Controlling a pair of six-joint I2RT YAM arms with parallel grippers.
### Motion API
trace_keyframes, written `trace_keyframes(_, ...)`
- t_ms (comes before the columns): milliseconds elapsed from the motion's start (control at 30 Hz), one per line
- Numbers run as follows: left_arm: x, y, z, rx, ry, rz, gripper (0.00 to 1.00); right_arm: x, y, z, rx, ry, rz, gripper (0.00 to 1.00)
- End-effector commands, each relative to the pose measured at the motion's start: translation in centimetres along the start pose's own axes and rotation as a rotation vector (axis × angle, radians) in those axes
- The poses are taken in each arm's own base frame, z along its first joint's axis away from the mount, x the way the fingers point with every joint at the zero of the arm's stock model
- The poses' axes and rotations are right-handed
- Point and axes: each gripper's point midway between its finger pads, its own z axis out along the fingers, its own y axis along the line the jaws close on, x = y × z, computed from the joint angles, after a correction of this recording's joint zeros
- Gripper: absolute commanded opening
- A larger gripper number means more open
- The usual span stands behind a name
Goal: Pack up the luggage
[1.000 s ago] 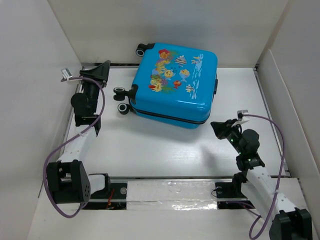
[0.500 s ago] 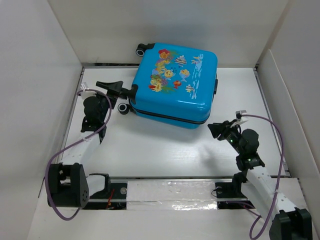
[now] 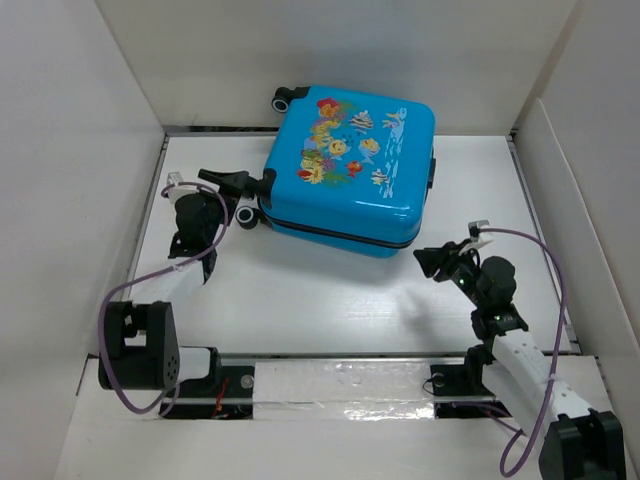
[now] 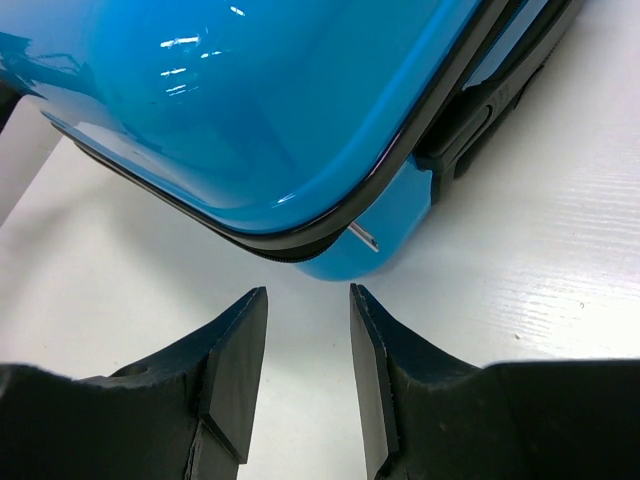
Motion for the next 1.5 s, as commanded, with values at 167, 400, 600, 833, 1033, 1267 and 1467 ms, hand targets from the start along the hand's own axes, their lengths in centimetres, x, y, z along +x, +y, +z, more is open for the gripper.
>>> trace_keyframes(167, 2.4, -4.5, 1.9, 0.184, 0.060, 0.033, 0.99, -1.1, 0.7, 0.3, -0.039, -0.033, -0.029, 0.45)
trace_keyframes(400, 1.6, -5.8, 3.0, 0.252, 0.017, -0.010, 0.79, -1.1, 0.6, 0.2, -0.034, -0.037, -0.030, 0.45)
trace_keyframes(600, 0.4, -9.1, 2.2, 0.361, -0.016, 0.006, 0.18, -1.2, 0.9, 0.2, -0.041, -0.037, -0.032, 0.45)
trace_keyframes(833, -1.8, -13.2, -0.2, 0.437, -0.082, 0.048, 0.06, -1.4, 0.9, 0.2, -0.037, -0.040, -0.034, 0.45)
trace_keyframes(1033, -2.8, -14.9, -1.4, 0.453, -0.103, 0.053, 0.01, -1.0, 1.1, 0.1, -0.062, -0.040, -0.046, 0.14)
trace_keyframes(1267, -2.2, -12.7, 0.0, 0.364, -0.086, 0.057, 0.01, -1.3, 0.4, 0.9, -0.039, -0.060, -0.054, 0.00)
trace_keyframes(1467, -1.9, -9.7, 1.9, 0.285, -0.070, 0.051, 0.00, -1.3, 0.5, 2.9, -0.089, -0.036, -0.102, 0.35)
